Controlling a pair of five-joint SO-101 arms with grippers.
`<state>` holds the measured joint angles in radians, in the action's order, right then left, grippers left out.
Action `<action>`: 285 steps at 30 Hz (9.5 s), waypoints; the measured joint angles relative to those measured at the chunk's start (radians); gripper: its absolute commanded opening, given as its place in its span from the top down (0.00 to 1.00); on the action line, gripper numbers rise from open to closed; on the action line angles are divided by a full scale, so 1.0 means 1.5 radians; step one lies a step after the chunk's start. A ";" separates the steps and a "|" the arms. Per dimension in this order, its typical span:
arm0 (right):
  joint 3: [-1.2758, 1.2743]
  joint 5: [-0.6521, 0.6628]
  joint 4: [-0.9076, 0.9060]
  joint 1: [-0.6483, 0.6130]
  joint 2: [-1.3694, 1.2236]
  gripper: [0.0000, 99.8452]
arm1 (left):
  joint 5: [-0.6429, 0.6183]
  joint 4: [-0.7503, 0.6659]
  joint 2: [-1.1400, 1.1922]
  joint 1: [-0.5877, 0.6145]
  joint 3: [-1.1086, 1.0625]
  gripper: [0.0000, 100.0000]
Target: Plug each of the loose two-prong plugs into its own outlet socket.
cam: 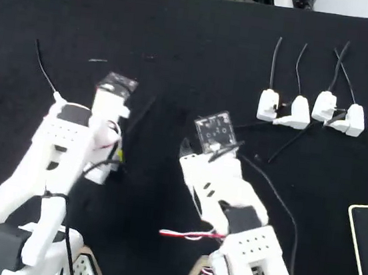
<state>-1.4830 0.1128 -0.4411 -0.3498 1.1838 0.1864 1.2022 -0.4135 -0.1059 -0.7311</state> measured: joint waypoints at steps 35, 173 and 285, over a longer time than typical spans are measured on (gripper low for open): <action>-0.060 0.000 -0.003 -0.001 0.108 0.95 | 0.054 -0.018 0.000 0.047 -0.044 0.77; -0.059 -0.072 -0.003 0.151 0.113 0.95 | -0.053 -0.048 -0.027 -0.136 0.012 0.82; -0.059 -0.072 -0.003 0.149 0.113 0.95 | -0.128 0.135 0.542 0.240 0.628 0.97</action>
<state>-1.5719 0.0054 -0.4457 -0.1258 1.3525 -0.0054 1.4047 0.3997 0.2547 0.2110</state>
